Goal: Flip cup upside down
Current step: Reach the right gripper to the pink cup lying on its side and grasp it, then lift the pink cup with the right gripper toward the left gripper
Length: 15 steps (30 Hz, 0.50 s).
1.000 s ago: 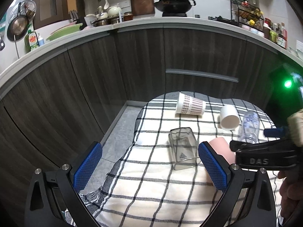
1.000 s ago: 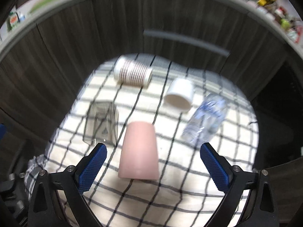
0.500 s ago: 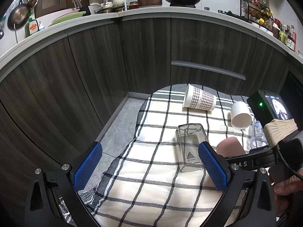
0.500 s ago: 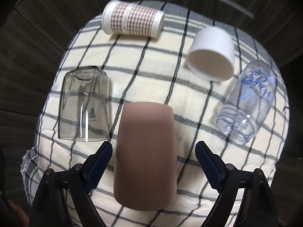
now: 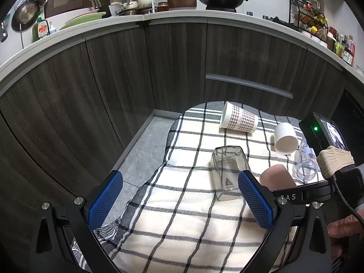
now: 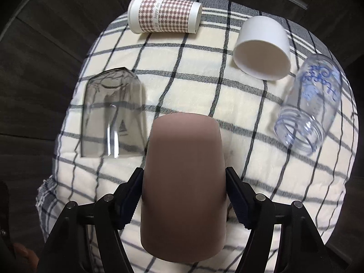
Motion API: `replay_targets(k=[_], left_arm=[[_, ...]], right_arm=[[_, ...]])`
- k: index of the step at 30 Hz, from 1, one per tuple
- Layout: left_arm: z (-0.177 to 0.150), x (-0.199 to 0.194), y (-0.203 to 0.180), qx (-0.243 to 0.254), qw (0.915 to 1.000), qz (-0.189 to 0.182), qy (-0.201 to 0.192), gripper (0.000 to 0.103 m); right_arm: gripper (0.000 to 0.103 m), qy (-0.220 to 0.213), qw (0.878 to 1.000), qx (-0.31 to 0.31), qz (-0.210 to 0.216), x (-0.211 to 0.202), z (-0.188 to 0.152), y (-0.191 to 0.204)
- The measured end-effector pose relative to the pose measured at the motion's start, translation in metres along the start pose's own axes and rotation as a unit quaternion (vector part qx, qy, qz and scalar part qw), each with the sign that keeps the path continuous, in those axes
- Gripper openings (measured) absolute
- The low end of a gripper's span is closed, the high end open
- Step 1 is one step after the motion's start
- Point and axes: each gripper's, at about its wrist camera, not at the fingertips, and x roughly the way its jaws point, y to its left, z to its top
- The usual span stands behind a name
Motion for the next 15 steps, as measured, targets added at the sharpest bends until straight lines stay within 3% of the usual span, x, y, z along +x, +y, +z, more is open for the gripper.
replay_targets(k=[6,15], left_arm=[[-0.010,-0.026,0.011,0.005,0.9999,-0.012,-0.002,0.103],[-0.033,-0.048,0.032,0.015,0.9994,-0.030,0.011,0.103]], right_arm=[[0.070,-0.013,0.999,0.022,0.018,-0.017,-0.032,0.010],[0.070,-0.049,0.992,0.107,0.040,-0.034,-0.099,0.008]])
